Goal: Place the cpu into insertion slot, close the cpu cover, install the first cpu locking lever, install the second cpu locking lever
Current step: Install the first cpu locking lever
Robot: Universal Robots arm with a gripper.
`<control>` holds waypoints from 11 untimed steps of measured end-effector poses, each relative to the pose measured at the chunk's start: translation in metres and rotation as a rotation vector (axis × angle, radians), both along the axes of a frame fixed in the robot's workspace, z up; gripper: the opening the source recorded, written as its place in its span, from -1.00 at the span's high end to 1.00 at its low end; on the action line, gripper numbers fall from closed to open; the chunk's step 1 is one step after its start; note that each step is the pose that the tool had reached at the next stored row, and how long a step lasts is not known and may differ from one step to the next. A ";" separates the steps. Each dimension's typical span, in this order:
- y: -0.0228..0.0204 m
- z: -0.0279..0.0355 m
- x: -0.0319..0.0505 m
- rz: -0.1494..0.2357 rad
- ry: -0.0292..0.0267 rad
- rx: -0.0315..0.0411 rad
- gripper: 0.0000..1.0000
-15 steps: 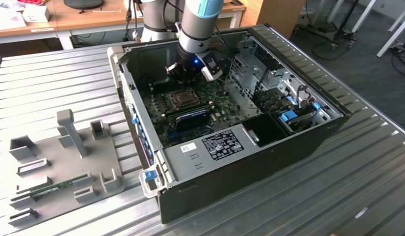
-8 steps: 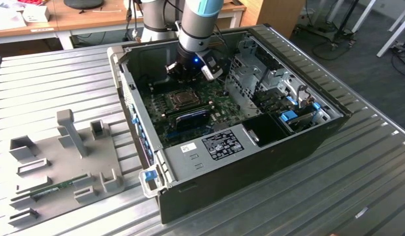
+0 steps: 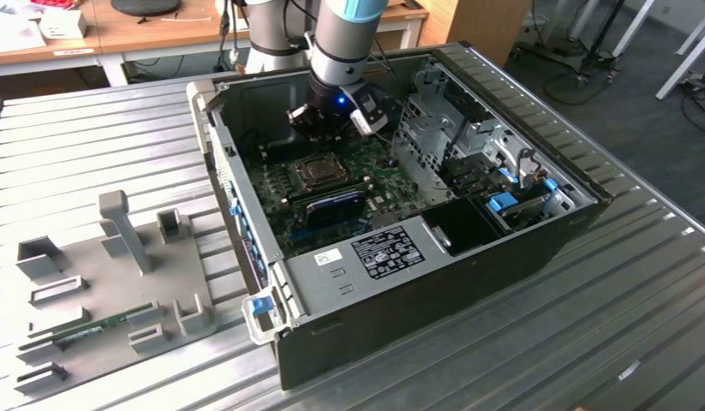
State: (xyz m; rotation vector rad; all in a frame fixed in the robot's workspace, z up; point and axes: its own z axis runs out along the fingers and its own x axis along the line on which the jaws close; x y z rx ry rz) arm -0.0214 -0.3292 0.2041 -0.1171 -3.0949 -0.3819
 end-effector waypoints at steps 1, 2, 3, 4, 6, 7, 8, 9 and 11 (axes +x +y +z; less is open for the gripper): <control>0.0002 0.0006 0.0000 0.000 0.0001 -0.0001 0.80; 0.0005 0.0010 -0.0001 0.000 -0.0001 0.0000 0.80; 0.0005 0.0014 -0.0001 0.000 -0.0001 -0.0001 0.80; 0.0006 0.0016 -0.0002 0.000 -0.0002 0.0000 0.80; 0.0009 0.0023 -0.0003 0.000 -0.0004 0.0000 0.80; 0.0010 0.0027 -0.0004 0.000 -0.0004 -0.0001 0.80; 0.0011 0.0031 -0.0004 0.000 -0.0004 -0.0001 0.80; 0.0011 0.0036 -0.0005 0.000 -0.0005 -0.0001 0.80; 0.0013 0.0043 -0.0006 0.000 -0.0006 0.0000 0.80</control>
